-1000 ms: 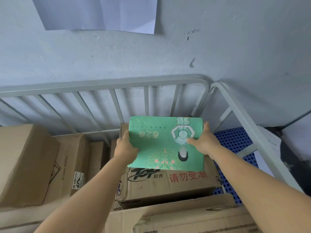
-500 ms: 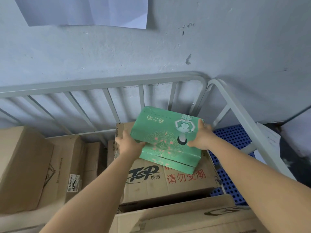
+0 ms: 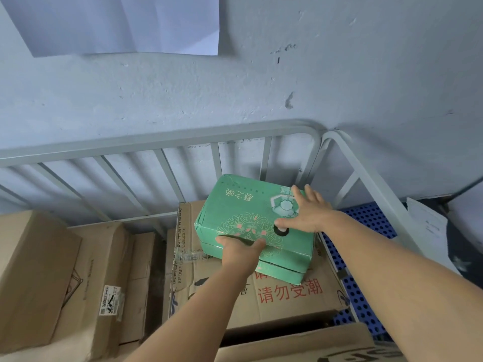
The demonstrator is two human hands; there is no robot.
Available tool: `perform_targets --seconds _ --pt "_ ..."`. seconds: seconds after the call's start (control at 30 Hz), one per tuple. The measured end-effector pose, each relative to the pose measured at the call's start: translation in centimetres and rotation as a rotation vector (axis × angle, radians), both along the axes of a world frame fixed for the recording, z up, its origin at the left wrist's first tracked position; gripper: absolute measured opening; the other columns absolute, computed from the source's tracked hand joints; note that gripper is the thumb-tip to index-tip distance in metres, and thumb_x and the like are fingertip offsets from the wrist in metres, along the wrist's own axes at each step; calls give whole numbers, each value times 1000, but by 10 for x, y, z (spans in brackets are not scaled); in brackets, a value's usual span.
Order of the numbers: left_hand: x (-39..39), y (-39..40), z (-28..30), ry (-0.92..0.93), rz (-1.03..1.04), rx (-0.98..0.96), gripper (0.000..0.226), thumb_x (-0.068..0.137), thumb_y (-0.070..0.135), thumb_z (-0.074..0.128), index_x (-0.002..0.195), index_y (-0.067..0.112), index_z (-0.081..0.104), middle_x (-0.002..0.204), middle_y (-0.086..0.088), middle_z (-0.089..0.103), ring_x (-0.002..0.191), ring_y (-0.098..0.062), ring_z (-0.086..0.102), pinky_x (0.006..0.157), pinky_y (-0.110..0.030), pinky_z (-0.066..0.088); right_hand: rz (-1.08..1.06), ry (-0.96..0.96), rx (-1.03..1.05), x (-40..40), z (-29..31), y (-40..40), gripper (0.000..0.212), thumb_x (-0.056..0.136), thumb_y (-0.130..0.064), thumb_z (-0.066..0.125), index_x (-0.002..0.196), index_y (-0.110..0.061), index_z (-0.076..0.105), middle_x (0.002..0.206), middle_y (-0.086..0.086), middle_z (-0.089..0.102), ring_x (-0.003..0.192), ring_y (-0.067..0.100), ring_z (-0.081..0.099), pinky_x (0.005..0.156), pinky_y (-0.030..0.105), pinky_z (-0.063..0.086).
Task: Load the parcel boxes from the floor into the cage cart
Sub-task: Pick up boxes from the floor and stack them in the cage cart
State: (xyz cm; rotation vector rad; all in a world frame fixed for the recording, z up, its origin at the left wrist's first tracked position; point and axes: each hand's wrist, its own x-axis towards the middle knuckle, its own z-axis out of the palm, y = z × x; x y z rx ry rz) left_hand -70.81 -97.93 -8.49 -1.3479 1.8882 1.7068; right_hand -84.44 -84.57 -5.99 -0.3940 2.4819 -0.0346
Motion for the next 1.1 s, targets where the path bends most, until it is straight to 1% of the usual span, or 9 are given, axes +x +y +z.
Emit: perform_targets --seconds 0.1,0.17,0.27,0.57,0.67,0.77,0.97,1.03,1.1 --pt "-4 2 -2 3 27 20 106 80 40 73 146 4 -1 126 -16 54 115 -35 57 97 -49 49 34 70 49 -3 2 3 124 68 -87 52 156 -26 -11 163 5 2 147 31 8 116 46 17" --pt "-8 1 -5 21 8 10 98 81 40 72 146 4 8 122 -13 54 112 -35 57 96 -49 49 10 64 79 0 7 9 126 65 -88 53 157 -23 -5 160 8 11 145 32 13 115 44 20" --pt "-14 2 -5 59 -87 -51 73 85 34 68 141 10 27 121 -11 58 106 -32 59 93 -48 52 -84 16 109 12 15 19 129 63 -88 56 156 -13 5 154 15 17 144 34 17 114 42 24" --pt "-23 14 5 109 -291 -180 61 92 22 60 146 24 33 131 -6 58 89 -20 65 75 -35 58 -208 14 156 52 15 41 126 72 -86 49 152 2 10 143 18 26 134 35 29 107 41 36" --pt "-19 15 14 102 -367 -239 52 93 20 59 141 19 39 123 -8 61 93 -22 63 77 -35 55 -238 26 120 60 18 44 122 76 -82 50 152 3 7 146 19 24 135 35 27 108 42 34" --pt "-7 12 27 85 -502 -266 53 92 27 62 140 14 43 123 -11 61 103 -26 60 89 -39 52 -273 9 36 70 21 42 116 82 -75 49 153 3 1 155 19 15 141 37 20 113 44 29" --pt "37 14 75 124 -715 -350 76 92 45 58 152 12 25 151 -7 39 135 -27 41 109 -38 36 -253 50 -138 105 57 45 103 87 -72 43 155 -2 9 160 16 14 146 33 17 117 45 24" --pt "57 13 94 128 -793 -379 64 93 48 54 145 13 42 143 -7 50 123 -23 52 106 -38 40 -259 61 -193 123 73 50 99 87 -72 42 155 -6 14 160 15 17 146 33 20 116 46 27" --pt "79 13 114 122 -857 -366 50 94 49 51 126 13 61 124 -12 64 94 -18 60 90 -36 51 -247 69 -196 146 88 57 97 88 -72 40 156 -8 15 160 15 19 145 32 22 115 48 28"
